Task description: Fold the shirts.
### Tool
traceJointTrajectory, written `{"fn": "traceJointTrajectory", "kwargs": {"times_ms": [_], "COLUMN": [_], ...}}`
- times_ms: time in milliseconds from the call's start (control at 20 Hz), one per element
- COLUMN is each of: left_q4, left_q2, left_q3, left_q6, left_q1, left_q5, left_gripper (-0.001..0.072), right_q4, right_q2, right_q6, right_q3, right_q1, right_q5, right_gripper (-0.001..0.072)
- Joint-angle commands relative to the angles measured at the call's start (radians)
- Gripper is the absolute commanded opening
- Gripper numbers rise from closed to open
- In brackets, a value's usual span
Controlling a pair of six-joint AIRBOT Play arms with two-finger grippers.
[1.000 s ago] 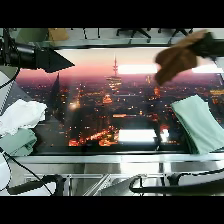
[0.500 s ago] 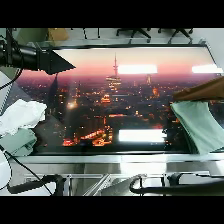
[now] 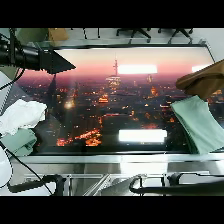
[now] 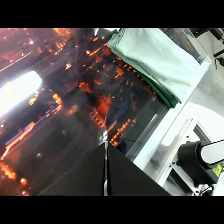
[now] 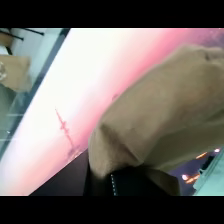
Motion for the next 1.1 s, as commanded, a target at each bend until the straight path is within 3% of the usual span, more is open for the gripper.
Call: {"fn": "traceJointTrajectory", "kwargs": {"times_ms": [0,100,300,400,550,700,850,1050], "left_q4": [0.002,0.003,0.003,0.001,0.001,0.0,-0.004,-0.004], "left_q2": [-0.001,-0.001,-0.013,-0.026,-0.053,-0.072,-0.089,-0.092], "left_q3": [0.0,0.0,0.0,0.0,0.0,0.0,0.0,0.0], "left_q6": [0.024,0.034,0.034,0.034,0.034,0.034,0.034,0.034], "left_q1": [0.0,0.0,0.0,0.0,0.0,0.0,-0.001,-0.01], "left_q5": [0.01,0.011,0.004,0.003,-0.005,-0.004,-0.005,-0.009], "left_gripper": [0.0016,0.0016,0.0016,0.0016,0.0016,0.0016,0.0016,0.0016], "right_q4": [0.011,0.012,0.142,0.153,0.154,0.154,0.149,0.018], "right_q2": [-0.023,-0.027,-0.089,-0.117,-0.13,-0.131,-0.13,-0.1], "right_q6": [0.087,0.059,-0.117,-0.128,-0.128,-0.128,-0.108,0.042], "right_q3": [-0.002,-0.002,-0.001,-0.001,-0.001,-0.001,-0.001,-0.001], "right_q1": [0.0,0.013,0.055,0.092,0.13,0.122,0.12,0.12], "right_q5": [0.0,-0.016,-0.041,-0.082,-0.197,-0.216,-0.158,0.006], "right_gripper": [0.0029,0.0029,0.003,0.0029,0.0029,0.0029,0.0029,0.0029]}}
